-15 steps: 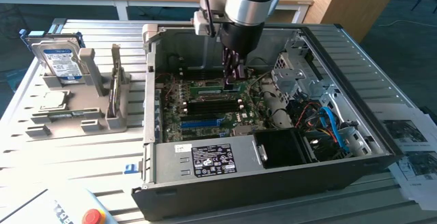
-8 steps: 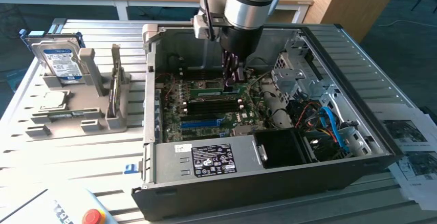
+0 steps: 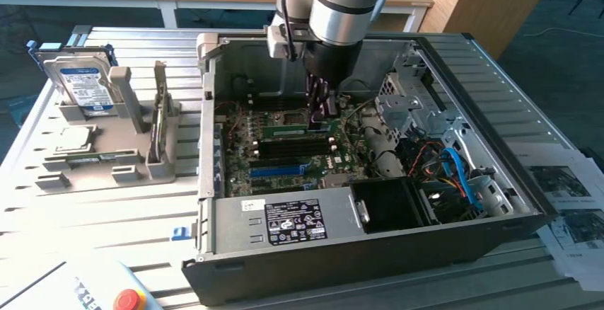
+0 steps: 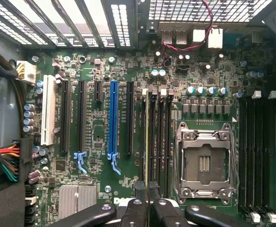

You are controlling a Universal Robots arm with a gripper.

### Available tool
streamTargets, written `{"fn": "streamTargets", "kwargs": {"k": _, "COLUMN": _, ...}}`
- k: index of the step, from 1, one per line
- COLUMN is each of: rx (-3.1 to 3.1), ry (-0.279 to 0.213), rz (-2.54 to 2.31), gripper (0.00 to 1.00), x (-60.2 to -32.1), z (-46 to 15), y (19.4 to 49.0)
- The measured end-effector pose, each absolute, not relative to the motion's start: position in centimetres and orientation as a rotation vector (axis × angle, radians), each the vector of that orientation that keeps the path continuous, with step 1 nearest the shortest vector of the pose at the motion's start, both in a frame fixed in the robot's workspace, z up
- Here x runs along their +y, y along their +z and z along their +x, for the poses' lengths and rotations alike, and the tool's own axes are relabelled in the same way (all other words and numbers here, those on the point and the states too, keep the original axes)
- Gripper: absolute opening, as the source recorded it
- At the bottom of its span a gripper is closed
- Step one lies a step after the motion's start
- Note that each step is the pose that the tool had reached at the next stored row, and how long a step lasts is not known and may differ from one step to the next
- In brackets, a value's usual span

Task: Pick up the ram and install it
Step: 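Insert the ram into the slot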

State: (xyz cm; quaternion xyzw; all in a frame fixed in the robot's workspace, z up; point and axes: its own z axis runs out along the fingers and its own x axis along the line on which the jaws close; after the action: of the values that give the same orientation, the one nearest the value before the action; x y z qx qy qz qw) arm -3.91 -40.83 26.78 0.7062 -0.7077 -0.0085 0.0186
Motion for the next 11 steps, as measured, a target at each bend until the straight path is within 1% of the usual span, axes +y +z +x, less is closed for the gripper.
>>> {"fn": "streamTargets", "kwargs": {"k": 11, "rx": -2.197, "ry": -0.026, "rz": 2.193, "gripper": 0.12, "x": -40.8, "z": -3.9, "y": 25.5}}
